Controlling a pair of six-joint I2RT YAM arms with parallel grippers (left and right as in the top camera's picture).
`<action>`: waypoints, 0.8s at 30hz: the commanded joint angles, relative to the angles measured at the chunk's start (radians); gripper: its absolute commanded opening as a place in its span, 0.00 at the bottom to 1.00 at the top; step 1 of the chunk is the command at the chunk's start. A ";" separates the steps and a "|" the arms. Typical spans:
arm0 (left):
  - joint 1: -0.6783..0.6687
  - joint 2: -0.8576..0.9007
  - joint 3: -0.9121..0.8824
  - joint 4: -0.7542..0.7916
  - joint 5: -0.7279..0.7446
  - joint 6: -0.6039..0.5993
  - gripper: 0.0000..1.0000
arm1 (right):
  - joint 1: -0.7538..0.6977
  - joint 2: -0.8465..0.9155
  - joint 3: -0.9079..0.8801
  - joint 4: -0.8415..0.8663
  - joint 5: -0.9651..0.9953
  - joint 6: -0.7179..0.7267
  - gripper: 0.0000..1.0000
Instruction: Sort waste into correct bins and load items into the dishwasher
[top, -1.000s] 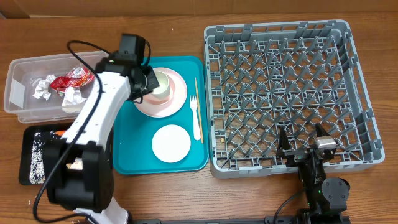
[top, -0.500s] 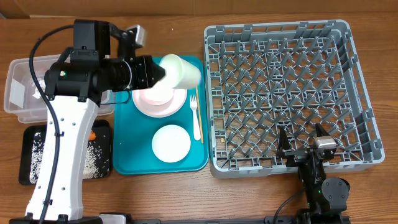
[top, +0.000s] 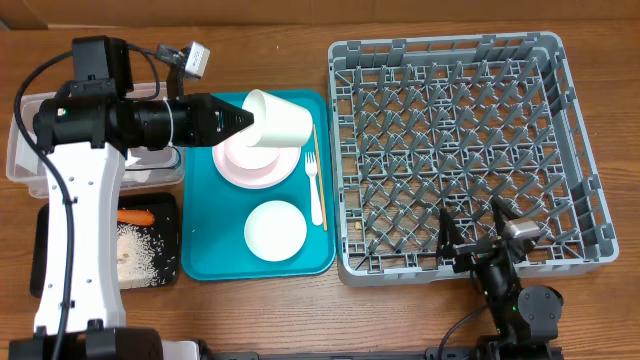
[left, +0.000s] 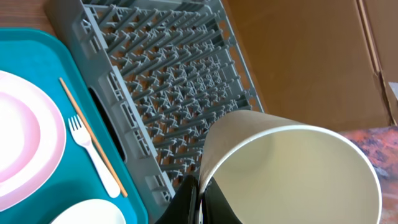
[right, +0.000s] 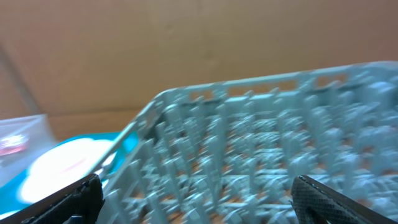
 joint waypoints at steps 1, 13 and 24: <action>0.002 0.050 -0.031 -0.009 0.106 0.105 0.04 | -0.002 0.045 0.035 -0.029 -0.195 0.119 1.00; -0.041 0.174 -0.038 -0.008 0.359 0.208 0.04 | -0.002 0.499 0.641 -0.392 -0.563 0.166 1.00; -0.186 0.174 -0.038 0.014 0.439 0.272 0.04 | -0.002 0.840 0.901 -0.549 -0.871 0.122 1.00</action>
